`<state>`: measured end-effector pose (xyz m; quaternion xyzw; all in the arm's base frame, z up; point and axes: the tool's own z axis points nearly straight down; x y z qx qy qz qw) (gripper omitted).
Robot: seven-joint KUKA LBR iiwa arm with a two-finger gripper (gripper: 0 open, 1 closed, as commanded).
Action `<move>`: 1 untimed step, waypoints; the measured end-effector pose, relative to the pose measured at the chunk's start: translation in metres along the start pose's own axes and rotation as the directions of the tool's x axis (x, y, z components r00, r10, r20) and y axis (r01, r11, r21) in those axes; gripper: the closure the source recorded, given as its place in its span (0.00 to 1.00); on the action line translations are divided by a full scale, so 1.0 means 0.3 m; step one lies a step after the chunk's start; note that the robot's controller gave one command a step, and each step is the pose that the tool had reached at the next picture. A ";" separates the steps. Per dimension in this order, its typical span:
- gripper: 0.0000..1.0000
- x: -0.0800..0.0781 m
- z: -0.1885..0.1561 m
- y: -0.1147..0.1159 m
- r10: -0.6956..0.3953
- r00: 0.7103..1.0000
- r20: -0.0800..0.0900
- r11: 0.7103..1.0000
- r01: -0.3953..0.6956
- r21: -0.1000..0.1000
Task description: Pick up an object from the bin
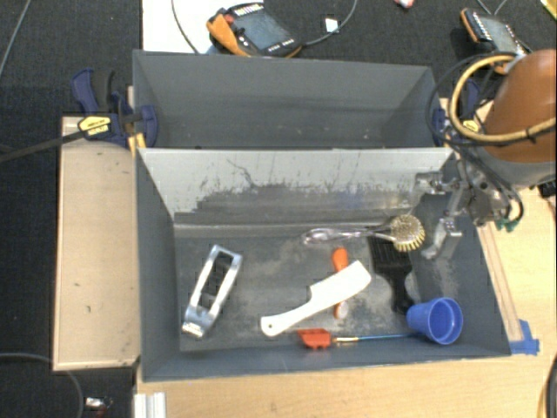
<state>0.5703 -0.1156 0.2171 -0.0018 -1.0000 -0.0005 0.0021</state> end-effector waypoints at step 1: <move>0.00 -0.005 -0.015 0.002 -0.005 1.000 0.008 1.000 0.005 0.002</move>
Offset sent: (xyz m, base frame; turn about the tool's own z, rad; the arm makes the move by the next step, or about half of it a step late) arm -0.0441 0.1057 -0.1471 -0.2291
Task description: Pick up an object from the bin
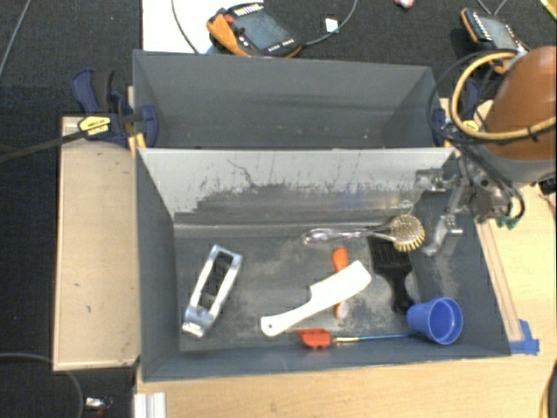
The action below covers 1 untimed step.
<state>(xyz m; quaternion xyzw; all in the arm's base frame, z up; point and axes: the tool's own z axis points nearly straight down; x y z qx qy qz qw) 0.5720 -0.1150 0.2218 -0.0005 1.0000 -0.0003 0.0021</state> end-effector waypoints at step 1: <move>0.00 0.123 0.413 0.289 -0.181 0.983 0.003 0.983 0.181 0.000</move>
Offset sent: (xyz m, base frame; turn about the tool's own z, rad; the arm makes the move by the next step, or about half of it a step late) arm -0.0236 0.0864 -0.0639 -0.3373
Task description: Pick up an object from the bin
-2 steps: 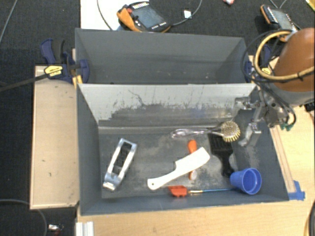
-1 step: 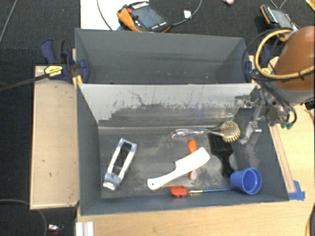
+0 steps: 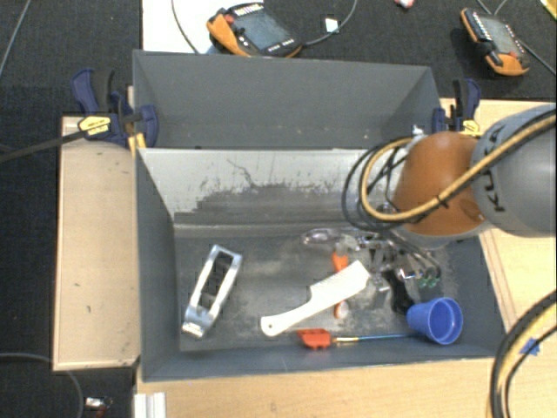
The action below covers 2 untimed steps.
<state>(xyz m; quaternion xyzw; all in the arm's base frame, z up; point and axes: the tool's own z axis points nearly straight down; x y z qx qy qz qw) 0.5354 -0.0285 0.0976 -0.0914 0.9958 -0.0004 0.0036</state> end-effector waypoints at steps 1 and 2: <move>0.00 -0.051 -0.215 -0.010 -0.153 0.988 0.014 0.988 0.153 0.010; 0.00 0.044 -0.009 0.216 -0.079 0.997 -0.003 0.997 0.078 -0.004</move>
Offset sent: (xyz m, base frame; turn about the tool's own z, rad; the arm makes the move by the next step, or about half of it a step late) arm -0.0251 0.0609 0.0024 -0.0782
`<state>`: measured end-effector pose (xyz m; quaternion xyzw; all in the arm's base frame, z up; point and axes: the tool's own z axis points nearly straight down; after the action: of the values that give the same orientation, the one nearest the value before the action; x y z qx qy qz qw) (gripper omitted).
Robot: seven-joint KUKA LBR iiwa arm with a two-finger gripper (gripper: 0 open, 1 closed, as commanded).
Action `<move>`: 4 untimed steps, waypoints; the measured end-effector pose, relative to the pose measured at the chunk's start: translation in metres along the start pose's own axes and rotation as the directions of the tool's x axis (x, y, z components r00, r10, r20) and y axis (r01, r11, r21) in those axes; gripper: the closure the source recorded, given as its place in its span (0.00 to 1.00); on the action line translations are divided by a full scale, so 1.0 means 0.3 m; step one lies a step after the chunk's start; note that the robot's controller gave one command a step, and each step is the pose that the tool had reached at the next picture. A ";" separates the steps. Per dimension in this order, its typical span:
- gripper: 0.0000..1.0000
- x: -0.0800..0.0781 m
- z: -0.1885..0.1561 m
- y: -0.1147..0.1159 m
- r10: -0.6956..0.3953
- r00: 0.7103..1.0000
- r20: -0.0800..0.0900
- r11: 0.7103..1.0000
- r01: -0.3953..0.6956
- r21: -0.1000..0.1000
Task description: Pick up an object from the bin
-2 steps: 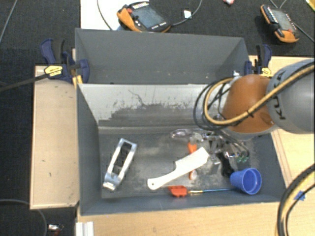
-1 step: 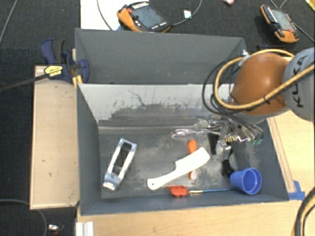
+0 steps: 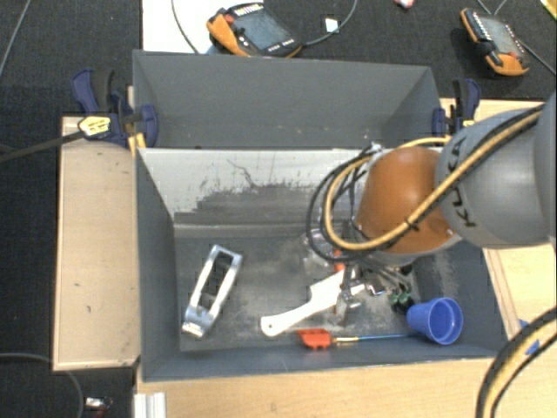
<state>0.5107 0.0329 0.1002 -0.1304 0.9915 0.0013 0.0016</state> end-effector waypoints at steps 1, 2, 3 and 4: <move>0.00 -0.033 0.100 -0.058 -0.348 0.938 0.012 0.938 0.347 0.020; 1.00 -0.010 0.097 -0.020 -0.038 0.999 0.002 0.999 0.038 0.001; 1.00 -0.010 0.097 -0.020 -0.038 0.999 0.002 0.999 0.038 0.001; 1.00 -0.010 0.084 -0.020 -0.039 0.999 0.004 0.999 0.039 0.001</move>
Offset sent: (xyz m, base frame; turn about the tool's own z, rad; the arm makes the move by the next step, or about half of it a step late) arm 0.0038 -0.0049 -0.0302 -0.0363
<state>0.5152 0.0280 0.0749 -0.1499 0.9887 0.0010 0.0037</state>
